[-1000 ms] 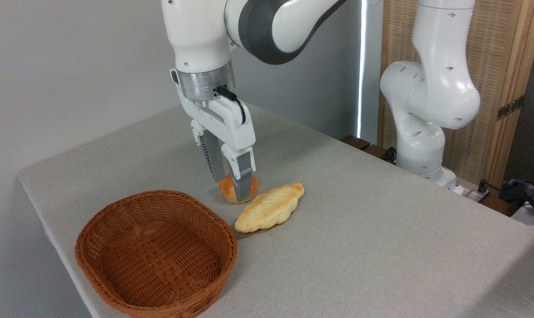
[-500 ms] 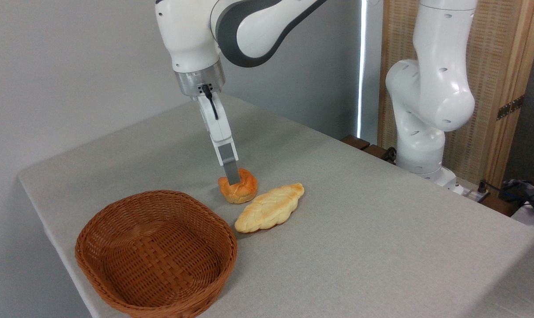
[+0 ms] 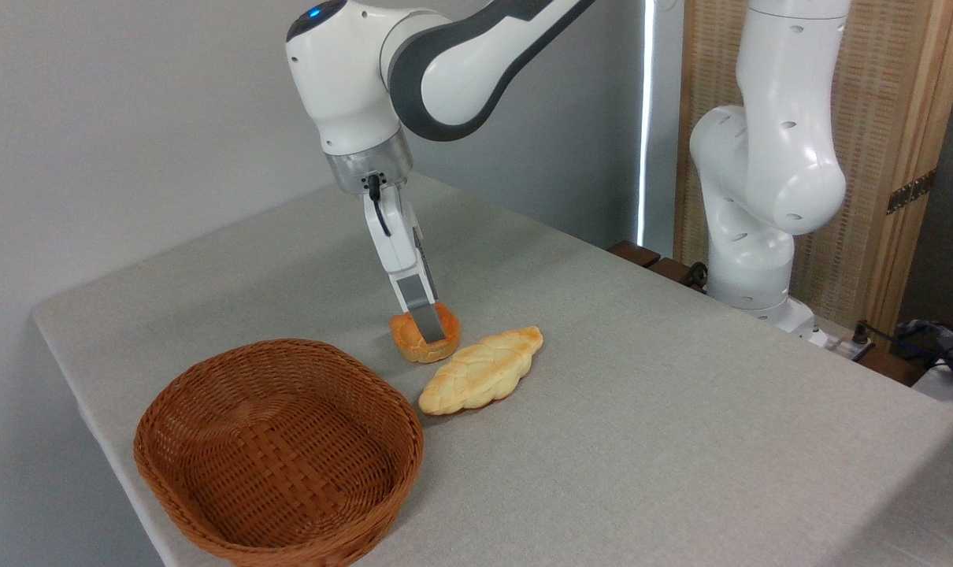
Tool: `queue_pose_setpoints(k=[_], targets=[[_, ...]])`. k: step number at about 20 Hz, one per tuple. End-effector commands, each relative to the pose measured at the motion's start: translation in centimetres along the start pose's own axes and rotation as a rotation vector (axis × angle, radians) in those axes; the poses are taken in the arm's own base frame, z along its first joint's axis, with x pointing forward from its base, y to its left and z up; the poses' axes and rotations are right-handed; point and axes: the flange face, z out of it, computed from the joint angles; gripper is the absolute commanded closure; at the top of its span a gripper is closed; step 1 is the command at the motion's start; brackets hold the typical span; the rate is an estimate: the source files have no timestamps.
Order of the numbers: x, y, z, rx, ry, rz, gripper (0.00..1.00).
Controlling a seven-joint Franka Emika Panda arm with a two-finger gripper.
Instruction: Put bread into the basket
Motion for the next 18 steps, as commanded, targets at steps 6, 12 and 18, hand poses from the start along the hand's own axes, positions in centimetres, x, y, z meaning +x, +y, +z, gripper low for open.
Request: queue_pose_setpoints(k=[6, 12, 18], targets=[[0.90, -0.03, 1.32, 0.006, -0.026, 0.039, 0.00], [0.92, -0.04, 1.31, 0.007, -0.025, 0.039, 0.50], [0.92, -0.04, 1.31, 0.007, -0.025, 0.039, 0.56]])
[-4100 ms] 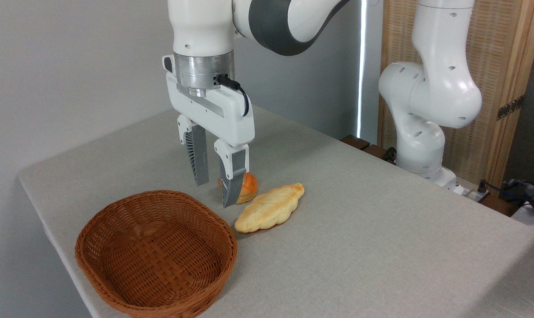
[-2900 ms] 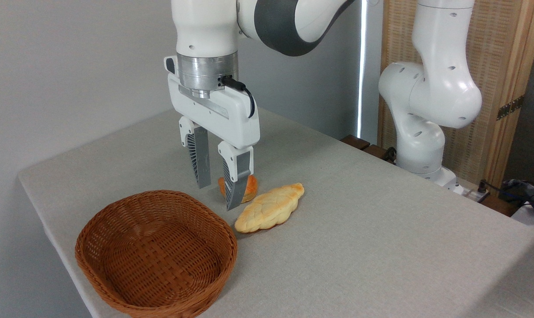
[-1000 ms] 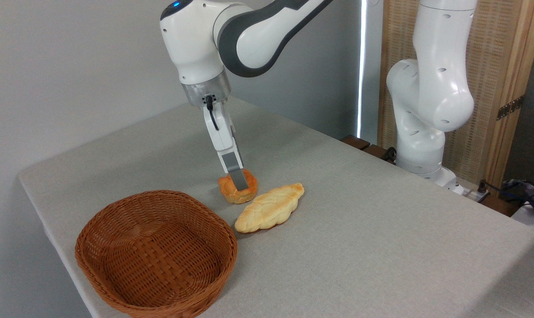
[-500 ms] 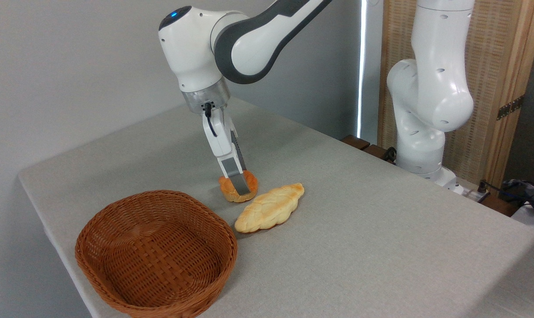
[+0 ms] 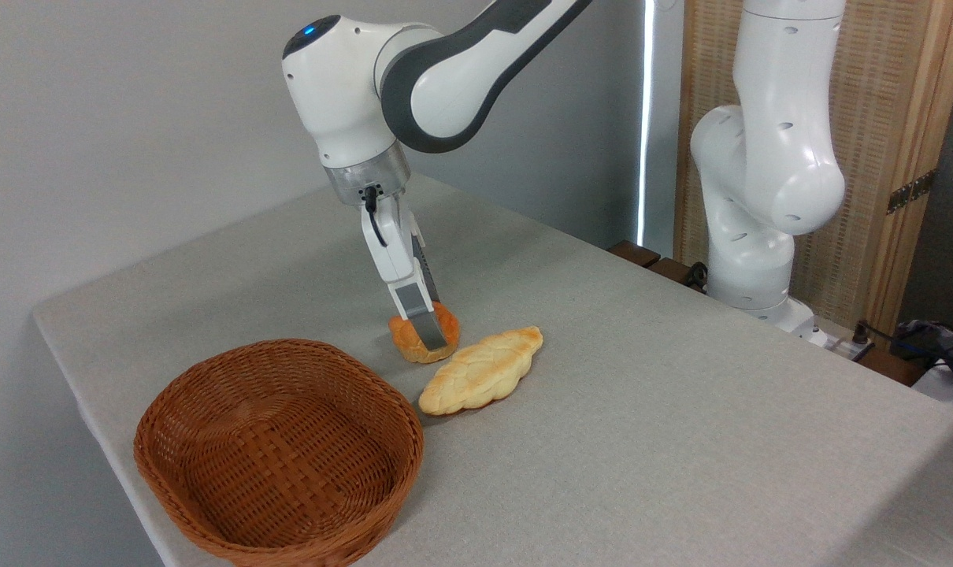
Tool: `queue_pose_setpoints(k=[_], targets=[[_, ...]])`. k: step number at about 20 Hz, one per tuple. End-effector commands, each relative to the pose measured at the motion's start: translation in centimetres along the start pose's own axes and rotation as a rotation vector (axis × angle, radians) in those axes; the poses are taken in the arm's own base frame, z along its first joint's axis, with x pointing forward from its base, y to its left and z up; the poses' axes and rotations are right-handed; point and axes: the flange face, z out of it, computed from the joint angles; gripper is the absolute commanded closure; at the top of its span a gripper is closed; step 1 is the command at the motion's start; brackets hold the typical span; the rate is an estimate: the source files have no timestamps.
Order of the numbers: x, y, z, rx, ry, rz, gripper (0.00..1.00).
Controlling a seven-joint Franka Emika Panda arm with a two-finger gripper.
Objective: Put bread into the basket
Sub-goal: 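Lift the held roll and carry it over the wicker basket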
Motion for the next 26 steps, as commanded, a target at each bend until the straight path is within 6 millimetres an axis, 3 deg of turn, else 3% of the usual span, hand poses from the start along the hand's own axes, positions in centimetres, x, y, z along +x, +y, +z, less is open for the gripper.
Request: queue_pose_setpoints(k=[1, 11, 19, 26], targets=[[0.0, -0.1, -0.1, 0.020, 0.001, 0.016, 0.56], [-0.1, -0.1, -1.2, 0.034, 0.013, 0.011, 0.56], [-1.0, -1.8, -8.0, 0.128, 0.106, -0.113, 0.55], [-7.8, -7.0, -12.7, 0.198, 0.196, -0.278, 0.55]])
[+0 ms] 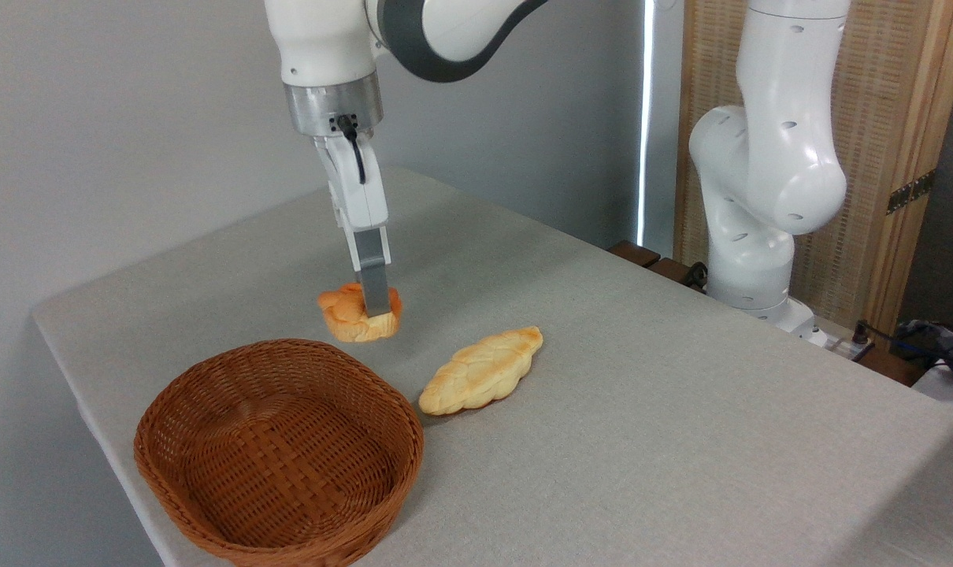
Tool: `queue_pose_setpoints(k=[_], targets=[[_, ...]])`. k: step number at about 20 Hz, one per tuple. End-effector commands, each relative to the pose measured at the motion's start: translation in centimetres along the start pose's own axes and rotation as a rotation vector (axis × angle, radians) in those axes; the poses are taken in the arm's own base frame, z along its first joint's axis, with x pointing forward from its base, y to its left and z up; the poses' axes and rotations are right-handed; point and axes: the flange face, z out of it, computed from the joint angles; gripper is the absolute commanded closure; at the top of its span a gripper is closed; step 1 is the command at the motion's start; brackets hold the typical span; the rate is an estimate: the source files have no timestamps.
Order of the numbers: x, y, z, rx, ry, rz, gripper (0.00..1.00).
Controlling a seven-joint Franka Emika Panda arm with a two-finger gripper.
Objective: Put bread into the basket
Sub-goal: 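Lift the held roll and carry it over the wicker basket, then lower the roll into the basket and open the gripper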
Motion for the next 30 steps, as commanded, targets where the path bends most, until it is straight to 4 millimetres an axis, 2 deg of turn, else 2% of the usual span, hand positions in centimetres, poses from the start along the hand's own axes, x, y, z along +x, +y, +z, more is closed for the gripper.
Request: queue_pose_setpoints(k=[1, 6, 10, 11, 12, 13, 16, 18, 30], targets=[[-2.3, -3.5, -1.9, 0.043, 0.040, -0.082, 0.55], [-4.9, -8.0, -0.5, 0.124, 0.085, -0.172, 0.51], [-4.3, -9.1, 0.9, 0.156, 0.105, -0.181, 0.50], [-3.9, -9.3, 1.3, 0.161, 0.110, -0.180, 0.40], [-3.8, -9.4, 1.6, 0.163, 0.110, -0.180, 0.08], [-3.7, -9.4, 1.9, 0.160, 0.105, -0.176, 0.00], [-2.8, -9.3, 3.7, 0.143, 0.081, -0.155, 0.00], [-2.6, -9.3, 4.1, 0.138, 0.075, -0.153, 0.00], [-3.3, -9.6, 4.3, 0.132, 0.067, -0.174, 0.00]])
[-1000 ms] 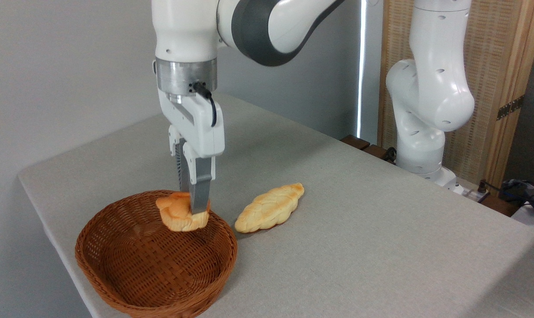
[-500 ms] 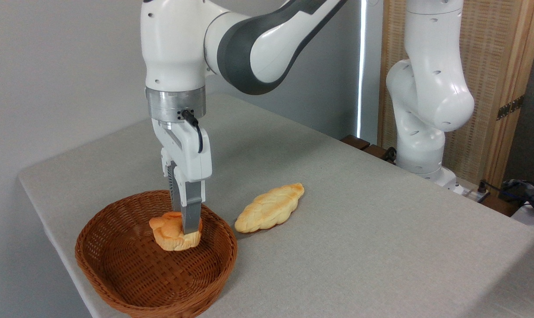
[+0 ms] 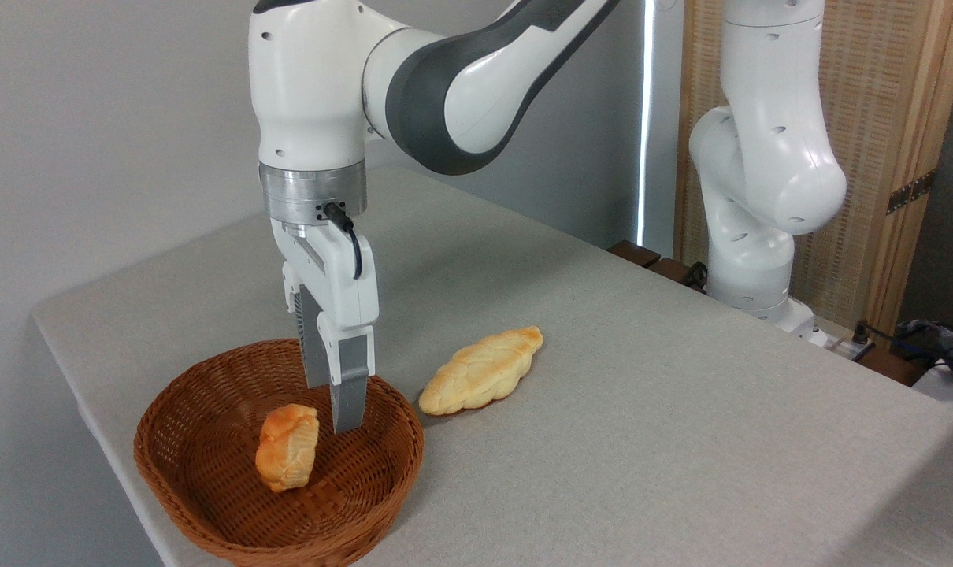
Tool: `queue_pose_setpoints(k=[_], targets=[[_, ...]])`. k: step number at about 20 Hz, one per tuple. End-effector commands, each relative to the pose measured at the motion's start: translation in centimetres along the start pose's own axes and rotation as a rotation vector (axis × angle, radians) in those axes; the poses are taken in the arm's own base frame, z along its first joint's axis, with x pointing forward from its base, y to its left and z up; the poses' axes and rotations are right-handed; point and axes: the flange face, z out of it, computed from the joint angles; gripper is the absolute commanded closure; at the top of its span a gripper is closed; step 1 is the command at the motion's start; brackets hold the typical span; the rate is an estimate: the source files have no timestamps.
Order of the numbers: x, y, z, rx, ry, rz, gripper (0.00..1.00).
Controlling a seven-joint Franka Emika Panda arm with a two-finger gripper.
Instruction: Put bread into the basket
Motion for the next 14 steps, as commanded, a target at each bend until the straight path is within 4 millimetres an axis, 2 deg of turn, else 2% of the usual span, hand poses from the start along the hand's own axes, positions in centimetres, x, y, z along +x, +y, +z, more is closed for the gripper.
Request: queue_pose_setpoints(k=[1, 9, 14], targets=[[-0.1, -0.3, -0.3, 0.000, 0.010, -0.021, 0.00], [-0.5, -0.5, -1.9, 0.008, 0.030, -0.118, 0.00], [-2.0, -0.4, -3.7, -0.023, 0.016, -0.142, 0.00]])
